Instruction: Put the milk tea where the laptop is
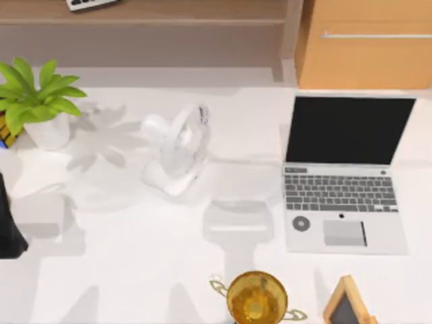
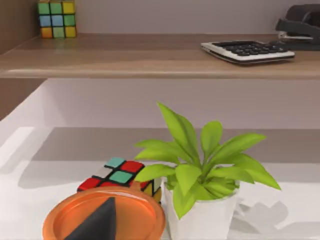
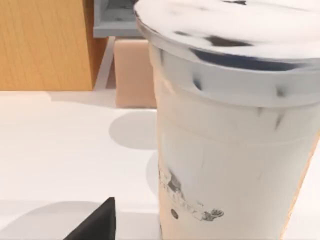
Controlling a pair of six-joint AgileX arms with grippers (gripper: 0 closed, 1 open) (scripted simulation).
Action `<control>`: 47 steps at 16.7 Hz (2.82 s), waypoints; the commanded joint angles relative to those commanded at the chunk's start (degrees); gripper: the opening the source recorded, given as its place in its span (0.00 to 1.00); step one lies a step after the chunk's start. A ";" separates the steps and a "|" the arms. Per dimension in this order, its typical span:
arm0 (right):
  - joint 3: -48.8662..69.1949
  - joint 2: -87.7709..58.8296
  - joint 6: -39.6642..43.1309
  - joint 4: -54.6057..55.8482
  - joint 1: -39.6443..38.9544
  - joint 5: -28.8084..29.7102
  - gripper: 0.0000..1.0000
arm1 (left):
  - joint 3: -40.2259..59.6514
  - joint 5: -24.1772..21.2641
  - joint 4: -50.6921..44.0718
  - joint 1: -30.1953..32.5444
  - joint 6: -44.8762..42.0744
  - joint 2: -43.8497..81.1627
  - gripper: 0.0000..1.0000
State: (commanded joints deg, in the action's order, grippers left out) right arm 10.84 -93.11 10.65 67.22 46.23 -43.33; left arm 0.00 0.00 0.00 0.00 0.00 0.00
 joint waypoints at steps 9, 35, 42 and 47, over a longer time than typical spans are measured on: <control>7.70 -9.30 -2.31 3.00 -7.04 6.97 1.00 | 0.00 0.00 0.00 0.00 0.00 0.00 1.00; 13.25 -15.96 -3.77 4.86 -12.23 12.13 0.00 | 0.00 0.00 0.00 0.00 0.00 0.00 1.00; 13.29 -14.31 -3.86 3.15 -12.18 12.11 0.00 | 0.00 0.00 0.00 0.00 0.00 0.00 1.00; 13.41 -12.62 -3.86 1.33 -12.16 12.07 0.00 | 0.00 0.00 0.00 0.00 0.00 0.00 1.00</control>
State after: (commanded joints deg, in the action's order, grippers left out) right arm 24.25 -105.73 6.80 68.55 34.07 -31.26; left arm 0.00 0.00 0.00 0.00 0.00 0.00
